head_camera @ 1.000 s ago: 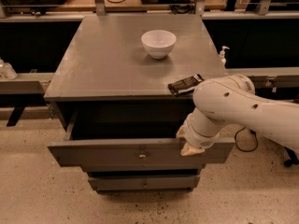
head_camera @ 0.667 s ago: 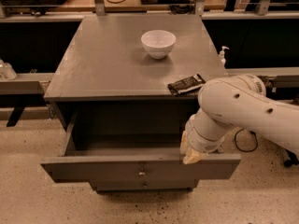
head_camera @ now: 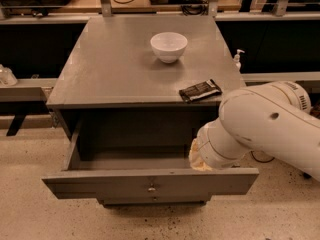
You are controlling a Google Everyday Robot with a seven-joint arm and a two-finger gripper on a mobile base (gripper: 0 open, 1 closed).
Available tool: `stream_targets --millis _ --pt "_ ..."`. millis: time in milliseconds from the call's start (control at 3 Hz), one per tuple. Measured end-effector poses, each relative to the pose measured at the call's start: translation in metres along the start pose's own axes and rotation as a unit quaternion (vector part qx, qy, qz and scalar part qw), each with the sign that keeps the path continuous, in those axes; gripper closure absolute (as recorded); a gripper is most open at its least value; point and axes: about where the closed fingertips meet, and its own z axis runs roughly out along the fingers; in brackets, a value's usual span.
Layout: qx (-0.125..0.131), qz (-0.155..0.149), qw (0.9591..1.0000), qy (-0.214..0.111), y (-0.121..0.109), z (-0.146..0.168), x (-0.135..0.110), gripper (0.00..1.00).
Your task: Open top drawer
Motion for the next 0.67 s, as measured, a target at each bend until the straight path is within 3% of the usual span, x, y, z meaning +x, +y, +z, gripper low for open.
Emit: stream_targets --millis 333,667 --pt "0.029 -0.021 0.9993 0.006 -0.015 -0.006 -0.014 1.0" --pt "0.034 -0.024 0.9991 0.008 -0.039 0.006 -0.014 1.0"
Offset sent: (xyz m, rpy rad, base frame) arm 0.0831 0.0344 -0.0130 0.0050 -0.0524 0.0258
